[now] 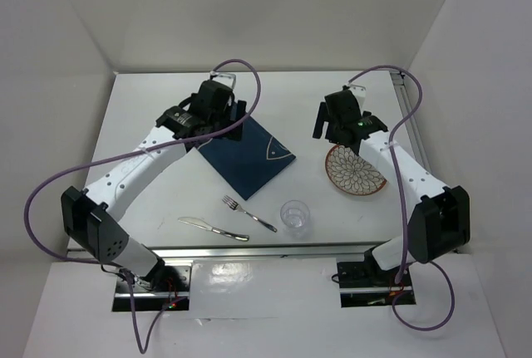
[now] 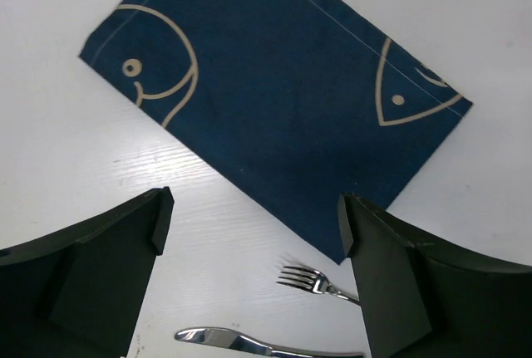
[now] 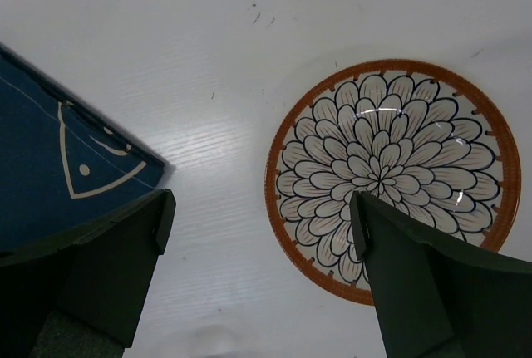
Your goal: Set the dinner table for one person
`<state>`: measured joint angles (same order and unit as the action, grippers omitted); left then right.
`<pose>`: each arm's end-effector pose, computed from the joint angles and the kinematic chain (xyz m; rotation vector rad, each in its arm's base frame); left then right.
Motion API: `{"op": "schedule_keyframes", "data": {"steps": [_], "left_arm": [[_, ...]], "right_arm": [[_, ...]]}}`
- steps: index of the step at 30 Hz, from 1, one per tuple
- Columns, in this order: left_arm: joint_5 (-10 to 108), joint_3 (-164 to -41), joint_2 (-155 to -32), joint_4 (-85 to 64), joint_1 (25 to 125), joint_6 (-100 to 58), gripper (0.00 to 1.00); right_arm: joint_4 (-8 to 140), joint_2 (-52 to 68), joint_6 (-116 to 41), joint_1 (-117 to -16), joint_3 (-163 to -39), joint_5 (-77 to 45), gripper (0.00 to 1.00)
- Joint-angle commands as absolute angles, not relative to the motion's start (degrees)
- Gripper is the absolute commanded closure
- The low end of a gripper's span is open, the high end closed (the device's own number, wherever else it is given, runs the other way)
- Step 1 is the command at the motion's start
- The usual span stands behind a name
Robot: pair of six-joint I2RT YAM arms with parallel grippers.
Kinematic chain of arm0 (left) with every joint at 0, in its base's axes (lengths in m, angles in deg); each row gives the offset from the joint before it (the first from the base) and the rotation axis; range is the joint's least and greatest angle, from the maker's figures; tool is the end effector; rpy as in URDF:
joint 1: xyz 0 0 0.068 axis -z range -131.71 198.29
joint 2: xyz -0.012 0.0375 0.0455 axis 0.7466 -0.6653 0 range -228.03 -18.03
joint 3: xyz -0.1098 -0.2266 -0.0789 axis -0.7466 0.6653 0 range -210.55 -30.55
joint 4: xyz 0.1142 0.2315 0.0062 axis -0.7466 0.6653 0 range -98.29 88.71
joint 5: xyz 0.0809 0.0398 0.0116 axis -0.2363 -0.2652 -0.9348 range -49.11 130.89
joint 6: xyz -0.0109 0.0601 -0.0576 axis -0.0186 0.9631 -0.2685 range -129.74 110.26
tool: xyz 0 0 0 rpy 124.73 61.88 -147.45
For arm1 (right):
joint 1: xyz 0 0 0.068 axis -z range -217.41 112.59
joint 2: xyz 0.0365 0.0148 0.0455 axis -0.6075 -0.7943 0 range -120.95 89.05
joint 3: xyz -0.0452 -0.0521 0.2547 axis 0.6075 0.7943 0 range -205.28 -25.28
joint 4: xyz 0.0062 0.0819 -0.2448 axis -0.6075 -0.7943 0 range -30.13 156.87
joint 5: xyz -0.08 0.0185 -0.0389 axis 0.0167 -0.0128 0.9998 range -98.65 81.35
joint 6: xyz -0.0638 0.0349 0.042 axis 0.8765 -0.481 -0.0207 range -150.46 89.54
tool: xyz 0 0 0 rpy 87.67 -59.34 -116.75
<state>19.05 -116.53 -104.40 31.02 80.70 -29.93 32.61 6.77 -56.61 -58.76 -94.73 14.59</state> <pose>0.3146 -0.1673 0.3352 0.0359 2.2062 -0.0770 0.3188 0.0935 0.2671 0.2823 2.2927 -0.0690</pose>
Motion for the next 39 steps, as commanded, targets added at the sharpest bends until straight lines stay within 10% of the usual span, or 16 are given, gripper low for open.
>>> {"op": "schedule_keyframes", "data": {"steps": [1,11,26,33,39], "left_arm": [[26.47,-118.27,-105.83,27.67,80.81,-31.02,0.00],[27.97,-128.37,-119.10,29.77,85.55,-29.96,0.02],[30.35,-147.27,-145.82,32.93,88.72,-29.17,0.39],[33.77,-150.51,-150.48,31.53,91.18,-27.50,0.22],[29.57,-153.77,-155.41,34.07,92.24,-26.45,0.32]], "right_arm": [[28.57,5.73,-59.46,-58.94,-95.59,14.73,0.00],[29.08,7.49,-59.47,-58.94,-92.26,8.49,0.00],[25.57,23.74,-60.86,-56.31,-84.52,6.90,0.00],[25.30,31.13,-63.68,-56.31,-81.01,1.90,0.00],[22.49,33.14,-65.09,-55.79,-80.48,1.89,0.00]]}}
